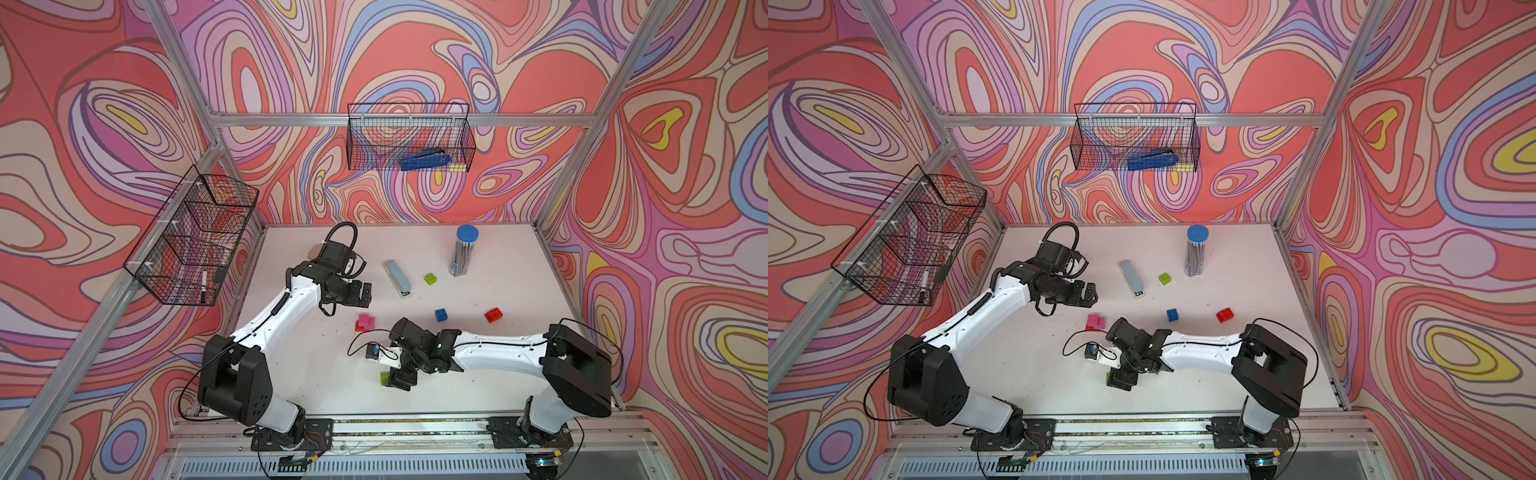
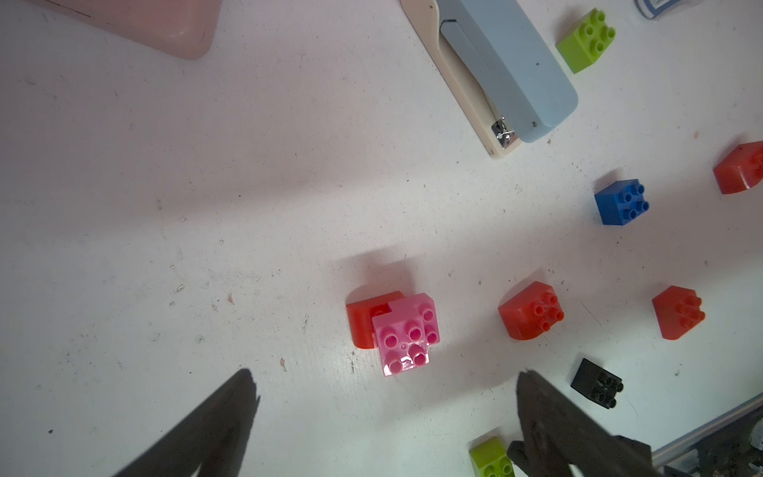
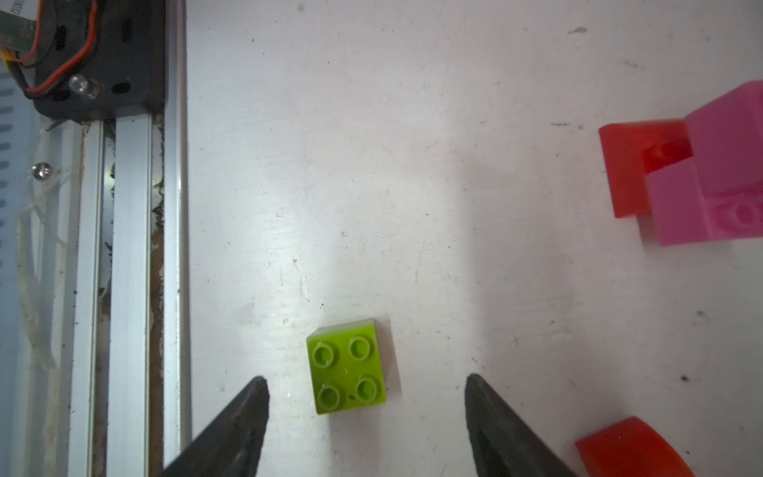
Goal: Assemble the letter s with lego
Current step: Pick up the lego brick from the center of the board.
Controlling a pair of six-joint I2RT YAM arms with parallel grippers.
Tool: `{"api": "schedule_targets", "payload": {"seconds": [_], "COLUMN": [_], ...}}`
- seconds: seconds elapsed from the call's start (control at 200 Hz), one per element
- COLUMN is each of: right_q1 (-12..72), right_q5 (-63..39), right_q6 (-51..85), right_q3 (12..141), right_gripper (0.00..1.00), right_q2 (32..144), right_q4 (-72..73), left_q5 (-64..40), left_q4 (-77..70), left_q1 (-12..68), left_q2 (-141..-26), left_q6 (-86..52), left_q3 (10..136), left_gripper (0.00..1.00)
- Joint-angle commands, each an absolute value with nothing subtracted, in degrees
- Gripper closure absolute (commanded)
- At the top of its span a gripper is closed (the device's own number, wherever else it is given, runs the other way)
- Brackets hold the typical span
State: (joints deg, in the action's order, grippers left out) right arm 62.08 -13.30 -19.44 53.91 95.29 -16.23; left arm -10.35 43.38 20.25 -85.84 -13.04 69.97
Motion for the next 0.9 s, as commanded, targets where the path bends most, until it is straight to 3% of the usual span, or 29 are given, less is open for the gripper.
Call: {"api": "schedule_targets", "payload": {"seconds": [0.0, 0.306, 0.691, 0.896], "right_q1": [62.6, 62.8, 62.8, 61.0], "right_q5": [-13.6, -12.6, -11.2, -8.4], "right_q6": [-22.0, -23.6, -24.9, -26.7], "right_q3": [56.0, 58.0, 60.3, 61.5], "right_gripper": [0.25, 0.36, 0.66, 0.69], "right_q2": [97.4, 101.1, 104.0, 102.4], "right_q4": [-17.9, -19.8, -22.3, -23.1], "left_q5": [-10.9, -11.1, -11.4, -11.2], "left_q4": [43.5, 43.5, 43.7, 43.9], "left_q1": [20.0, 20.0, 19.9, 19.6], "left_q2": [-85.3, -85.9, -85.4, -84.8], "left_q6": [-11.8, -11.9, -11.7, -11.8], "left_q3": [69.4, 69.0, 68.5, 68.6], "left_gripper": [0.00, 0.00, 0.00, 0.00]}}
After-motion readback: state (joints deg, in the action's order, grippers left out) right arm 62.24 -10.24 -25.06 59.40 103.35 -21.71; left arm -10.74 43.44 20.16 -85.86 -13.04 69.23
